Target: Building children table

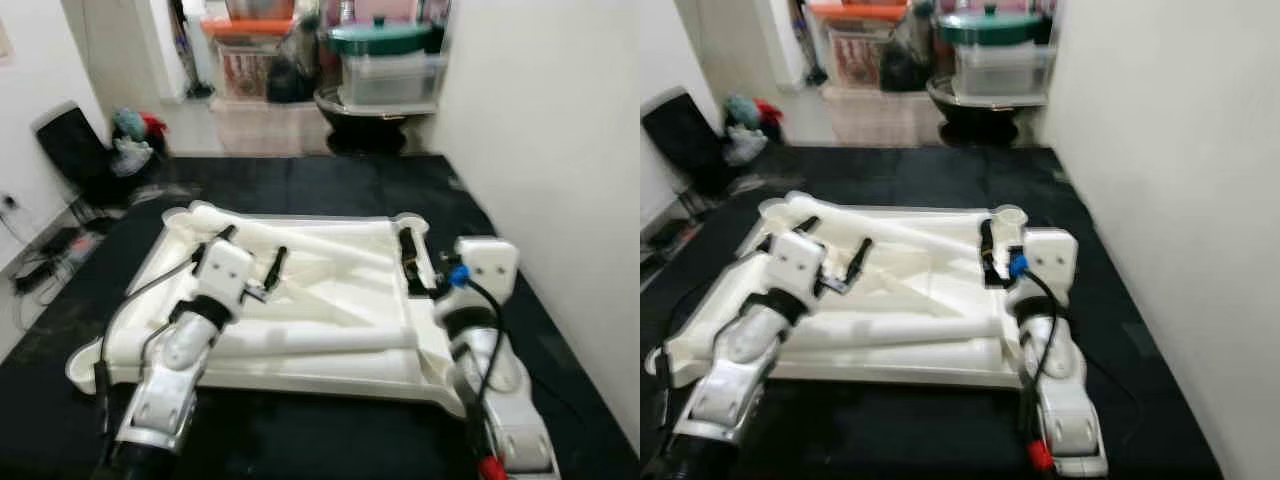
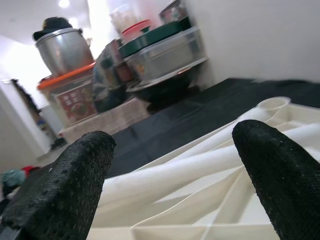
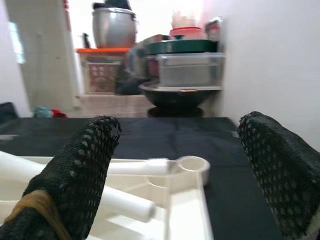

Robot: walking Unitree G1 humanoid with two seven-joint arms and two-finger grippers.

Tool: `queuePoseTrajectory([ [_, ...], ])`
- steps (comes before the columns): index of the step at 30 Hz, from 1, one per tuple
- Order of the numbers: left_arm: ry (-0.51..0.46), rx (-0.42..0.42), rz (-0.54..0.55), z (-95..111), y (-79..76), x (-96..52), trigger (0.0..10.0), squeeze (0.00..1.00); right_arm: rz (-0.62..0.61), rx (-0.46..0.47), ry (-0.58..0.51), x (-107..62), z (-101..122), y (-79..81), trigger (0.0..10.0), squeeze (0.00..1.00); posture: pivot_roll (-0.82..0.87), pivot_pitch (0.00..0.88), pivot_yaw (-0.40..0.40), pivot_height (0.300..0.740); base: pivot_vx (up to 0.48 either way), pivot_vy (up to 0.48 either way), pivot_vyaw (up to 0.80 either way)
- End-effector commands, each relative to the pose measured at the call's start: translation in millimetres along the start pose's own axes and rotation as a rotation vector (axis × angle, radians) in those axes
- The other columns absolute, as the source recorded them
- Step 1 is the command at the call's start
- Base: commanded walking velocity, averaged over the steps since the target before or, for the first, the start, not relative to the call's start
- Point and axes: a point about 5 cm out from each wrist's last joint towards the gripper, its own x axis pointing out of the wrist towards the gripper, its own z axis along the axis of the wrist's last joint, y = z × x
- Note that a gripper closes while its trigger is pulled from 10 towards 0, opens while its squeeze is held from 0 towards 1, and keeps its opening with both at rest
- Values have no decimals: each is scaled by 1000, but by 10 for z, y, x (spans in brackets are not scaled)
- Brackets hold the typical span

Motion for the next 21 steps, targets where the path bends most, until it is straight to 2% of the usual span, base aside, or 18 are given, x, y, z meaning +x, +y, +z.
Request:
queuePoseTrajectory([
  [1, 9, -16, 3, -18, 20, -20, 10000, 0, 4, 25, 12, -6, -14, 18, 10000, 0, 27, 0, -45, 740, 0, 304, 0],
  [10, 8, -24, 3, -16, 22, -22, 10000, 0, 8, 36, 17, 3, -20, 24, 10000, 0, 27, 0, -44, 740, 0, 402, 0],
  [15, 7, -22, 3, -10, 21, -23, 10000, 0, -10, 109, 47, 14, -43, 2, 10000, 0, 28, 0, -46, 740, 0, 480, 0],
  [21, 5, -28, 0, -7, 17, -15, 10000, 0, -16, 130, 61, 21, -62, -5, 10000, 0, 31, 0, -46, 740, 0, 404, 0],
])
